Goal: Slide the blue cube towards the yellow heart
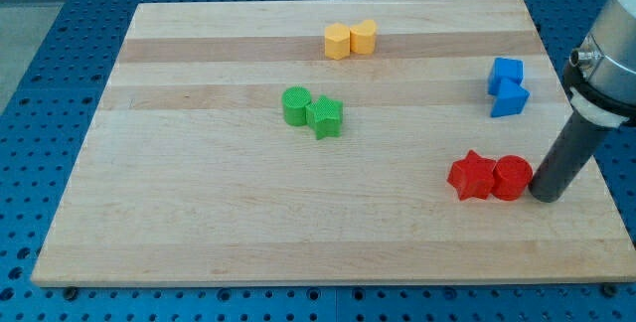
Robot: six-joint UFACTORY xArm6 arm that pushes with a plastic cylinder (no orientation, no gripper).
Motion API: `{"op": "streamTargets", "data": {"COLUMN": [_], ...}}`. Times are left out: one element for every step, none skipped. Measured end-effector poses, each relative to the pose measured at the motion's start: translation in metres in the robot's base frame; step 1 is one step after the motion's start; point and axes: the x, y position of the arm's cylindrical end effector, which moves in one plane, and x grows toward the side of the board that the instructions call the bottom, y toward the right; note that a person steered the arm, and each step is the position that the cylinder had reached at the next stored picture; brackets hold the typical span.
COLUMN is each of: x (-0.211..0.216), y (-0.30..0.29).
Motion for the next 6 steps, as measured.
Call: {"op": "streamTargets", "data": {"x": [0.0, -0.008, -0.038, -0.079, -0.118, -0.148], "y": [0.0, 0.013, 0.043, 0.072, 0.094, 0.095]}}
